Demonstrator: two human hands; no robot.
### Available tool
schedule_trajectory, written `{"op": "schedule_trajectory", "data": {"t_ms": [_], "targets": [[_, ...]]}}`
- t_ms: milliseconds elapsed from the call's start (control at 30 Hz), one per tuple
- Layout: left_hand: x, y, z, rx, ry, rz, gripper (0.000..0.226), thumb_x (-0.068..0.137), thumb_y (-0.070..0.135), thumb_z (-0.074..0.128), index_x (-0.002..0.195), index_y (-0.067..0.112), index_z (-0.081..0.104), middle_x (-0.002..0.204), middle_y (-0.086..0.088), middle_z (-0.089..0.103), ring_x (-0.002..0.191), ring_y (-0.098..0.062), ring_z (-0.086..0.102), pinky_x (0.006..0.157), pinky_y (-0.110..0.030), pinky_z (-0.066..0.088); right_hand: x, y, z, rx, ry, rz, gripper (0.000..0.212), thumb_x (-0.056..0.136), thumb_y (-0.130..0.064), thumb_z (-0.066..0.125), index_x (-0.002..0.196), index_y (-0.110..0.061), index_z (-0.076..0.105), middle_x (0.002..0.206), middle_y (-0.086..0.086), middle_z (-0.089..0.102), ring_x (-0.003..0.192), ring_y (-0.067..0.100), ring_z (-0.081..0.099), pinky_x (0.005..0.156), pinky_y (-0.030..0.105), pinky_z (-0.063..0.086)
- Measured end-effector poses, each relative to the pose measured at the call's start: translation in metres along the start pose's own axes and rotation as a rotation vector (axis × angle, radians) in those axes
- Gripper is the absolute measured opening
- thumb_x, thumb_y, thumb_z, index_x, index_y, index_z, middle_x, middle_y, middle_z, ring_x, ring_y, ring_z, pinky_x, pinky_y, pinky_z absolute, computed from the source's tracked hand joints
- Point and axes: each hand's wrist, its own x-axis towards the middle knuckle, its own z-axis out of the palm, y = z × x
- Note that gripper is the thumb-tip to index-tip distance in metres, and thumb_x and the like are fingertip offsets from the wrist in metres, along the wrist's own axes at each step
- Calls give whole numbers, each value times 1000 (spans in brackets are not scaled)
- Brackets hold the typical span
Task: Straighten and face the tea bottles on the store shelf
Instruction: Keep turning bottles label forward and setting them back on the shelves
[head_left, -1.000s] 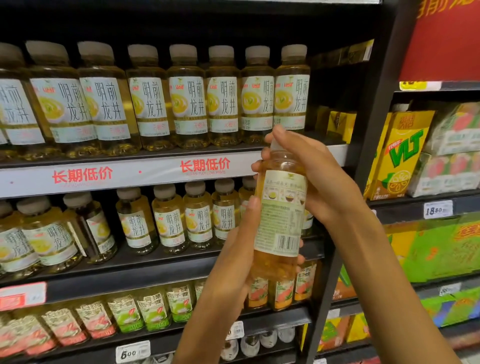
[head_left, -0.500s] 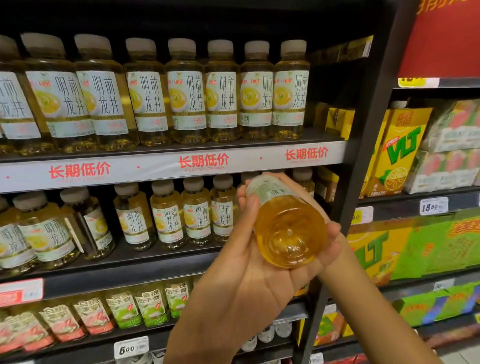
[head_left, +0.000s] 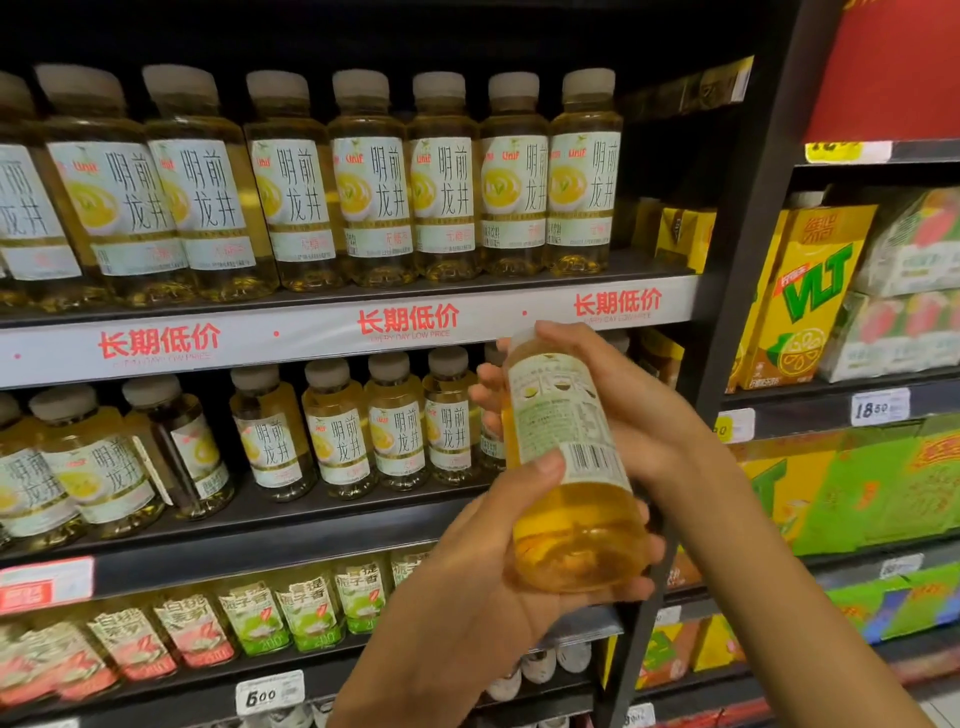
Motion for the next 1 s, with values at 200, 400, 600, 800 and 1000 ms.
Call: {"op": "schedule_trajectory", "data": {"t_ms": [200, 400, 600, 800, 1000], "targets": [[15, 10, -3, 529, 151, 179, 41, 75, 47, 71, 111, 37, 56, 98, 23, 72, 90, 3, 68, 72, -16, 55, -1, -21, -4, -390, 76, -234, 34, 85, -37, 63, 107, -11, 61, 108, 19, 67, 104, 33, 65, 89, 40, 53], [31, 5, -14, 615, 39, 259, 64, 71, 26, 82, 122, 38, 45, 109, 25, 68, 101, 3, 65, 75, -13, 52, -8, -21, 4, -466, 57, -511, 24, 83, -33, 66, 104, -21, 63, 84, -1, 72, 87, 19, 72, 73, 26, 57], [36, 14, -19, 801, 53, 394, 44, 73, 21, 81, 98, 43, 53, 89, 30, 69, 84, 9, 66, 63, -3, 48, -15, -17, 5, -450, -94, -639, 31, 88, -23, 60, 118, -18, 54, 101, -3, 71, 98, 15, 67, 81, 26, 53], [59, 26, -31, 868, 225, 680, 67, 67, 12, 82, 115, 45, 49, 112, 17, 64, 106, -2, 62, 79, -16, 53, -21, 1, 2, -609, -97, -674, 48, 76, -17, 76, 119, -16, 56, 115, 1, 64, 111, 14, 61, 88, 23, 51], [67, 27, -38, 992, 357, 771, 55, 68, 45, 73, 117, 40, 50, 113, 11, 58, 107, -7, 58, 84, -30, 54, -27, 2, 4, -794, -225, -822, 37, 71, 4, 74, 102, -8, 56, 115, 11, 59, 111, 10, 56, 93, 20, 42]]}}
